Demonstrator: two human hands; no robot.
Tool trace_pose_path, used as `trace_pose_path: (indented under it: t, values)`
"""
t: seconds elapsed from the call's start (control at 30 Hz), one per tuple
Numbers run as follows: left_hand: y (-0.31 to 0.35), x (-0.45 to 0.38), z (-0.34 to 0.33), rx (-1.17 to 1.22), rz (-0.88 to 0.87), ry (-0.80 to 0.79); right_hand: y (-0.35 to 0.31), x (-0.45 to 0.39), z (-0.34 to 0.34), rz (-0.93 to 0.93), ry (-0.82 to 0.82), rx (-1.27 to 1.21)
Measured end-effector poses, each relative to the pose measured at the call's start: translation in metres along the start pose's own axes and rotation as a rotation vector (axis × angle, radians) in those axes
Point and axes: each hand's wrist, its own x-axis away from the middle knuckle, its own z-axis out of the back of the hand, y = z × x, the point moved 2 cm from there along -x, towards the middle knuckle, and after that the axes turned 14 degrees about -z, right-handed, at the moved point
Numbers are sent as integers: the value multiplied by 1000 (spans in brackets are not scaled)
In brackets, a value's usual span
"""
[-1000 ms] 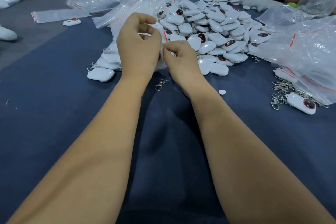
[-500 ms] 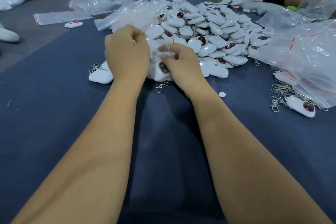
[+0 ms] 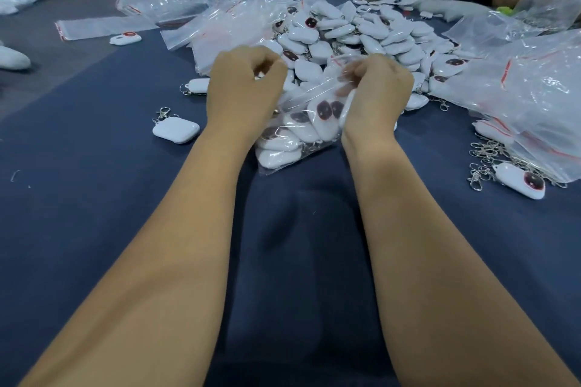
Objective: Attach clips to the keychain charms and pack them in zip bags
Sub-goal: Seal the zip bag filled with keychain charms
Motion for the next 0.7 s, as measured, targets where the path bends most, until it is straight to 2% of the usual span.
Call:
trace_pose_path:
  t: [0.1, 0.17, 0.23, 0.33, 0.5, 0.63, 0.7]
  values:
    - [0, 1, -5, 270, 64, -202, -4, 6, -1, 45, -128, -5]
    - [-3, 3, -8, 175, 42, -402, -4, 9, -5, 61, -202, -47]
    - [-4, 4, -8, 117, 37, -478, -3, 10, -8, 12, -234, -118]
    - [-11, 1, -8, 209, 142, -389, 0, 8, -8, -86, -241, -187]
    - [-12, -2, -7, 420, 231, -192, 10, -3, -4, -159, -218, -140]
    - [-11, -3, -8, 690, 339, -56, 17, -9, -9, -230, -244, 38]
    - [-7, -2, -8, 860, 358, -37, 20, -10, -11, -257, -261, 97]
